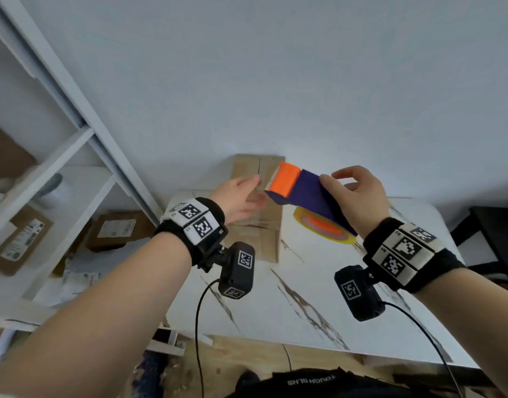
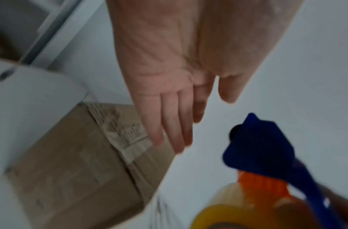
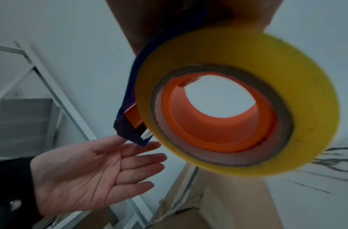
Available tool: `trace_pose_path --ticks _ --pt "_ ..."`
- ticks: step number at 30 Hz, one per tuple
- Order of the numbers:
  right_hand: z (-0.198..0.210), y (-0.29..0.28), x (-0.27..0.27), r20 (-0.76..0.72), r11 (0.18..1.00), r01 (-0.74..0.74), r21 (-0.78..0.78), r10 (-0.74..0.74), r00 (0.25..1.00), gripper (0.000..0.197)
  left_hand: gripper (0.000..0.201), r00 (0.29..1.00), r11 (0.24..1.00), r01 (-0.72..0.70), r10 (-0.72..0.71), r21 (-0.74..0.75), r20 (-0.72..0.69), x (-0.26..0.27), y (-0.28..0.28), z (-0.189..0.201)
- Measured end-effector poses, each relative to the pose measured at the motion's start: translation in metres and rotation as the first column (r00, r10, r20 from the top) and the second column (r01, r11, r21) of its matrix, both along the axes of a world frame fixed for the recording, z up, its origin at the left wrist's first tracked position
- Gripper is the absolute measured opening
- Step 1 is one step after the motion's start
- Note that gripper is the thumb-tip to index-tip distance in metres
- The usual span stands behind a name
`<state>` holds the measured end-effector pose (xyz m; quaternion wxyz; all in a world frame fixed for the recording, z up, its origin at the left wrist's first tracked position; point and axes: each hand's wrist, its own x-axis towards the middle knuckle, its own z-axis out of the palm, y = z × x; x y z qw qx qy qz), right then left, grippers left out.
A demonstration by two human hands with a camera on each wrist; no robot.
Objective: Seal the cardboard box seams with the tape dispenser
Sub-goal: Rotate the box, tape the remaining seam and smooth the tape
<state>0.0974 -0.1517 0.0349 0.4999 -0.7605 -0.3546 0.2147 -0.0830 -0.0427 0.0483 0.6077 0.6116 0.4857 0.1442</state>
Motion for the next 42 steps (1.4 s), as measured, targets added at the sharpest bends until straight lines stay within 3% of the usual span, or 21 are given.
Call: trace_pose_path --ticks 2,4,8,11,17,23,28,36,42 --pt "0.004 0.0 -0.007 0.003 0.999 -0.044 0.025 0.044 0.999 0.031 0.027 0.991 0.981 0.032 -0.006 -0.193 0.136 -0.006 -0.003 0.009" --pt "0.006 0.0 -0.012 0.014 0.996 -0.081 0.031 0.081 0.997 0.034 0.023 0.981 0.974 0.04 0.004 -0.224 0.192 -0.013 -0.006 0.011" --pt "0.009 0.004 -0.026 0.023 0.99 -0.134 0.054 0.133 0.991 0.036 0.023 0.983 0.985 -0.02 0.051 -0.174 0.176 -0.03 -0.003 0.007" --pt "0.01 0.007 -0.037 0.055 0.979 -0.2 0.042 0.197 0.979 0.031 0.011 0.986 0.987 -0.084 0.102 -0.139 0.129 -0.039 0.001 0.002" --pt "0.006 0.019 -0.057 0.233 0.952 -0.277 -0.131 0.302 0.925 0.032 0.014 0.991 0.992 -0.129 0.129 0.006 0.021 -0.058 0.01 -0.017" --pt "-0.004 0.013 -0.042 0.307 0.926 -0.226 -0.302 0.318 0.897 0.034 0.012 0.954 0.953 -0.301 0.301 -0.017 0.002 -0.095 0.027 -0.033" --pt "-0.012 0.009 -0.029 0.372 0.905 -0.129 -0.405 0.292 0.881 0.039 0.011 0.97 0.973 -0.233 0.232 0.0 -0.073 -0.091 0.033 -0.048" --pt "0.004 0.036 -0.03 0.466 0.851 -0.091 -0.518 0.369 0.804 0.04 0.019 0.957 0.959 -0.283 0.281 -0.027 -0.069 -0.084 0.046 -0.072" --pt "0.005 0.047 -0.032 0.469 0.823 -0.081 -0.563 0.398 0.788 0.043 0.021 0.952 0.949 -0.305 0.302 -0.075 -0.054 -0.086 0.05 -0.08"
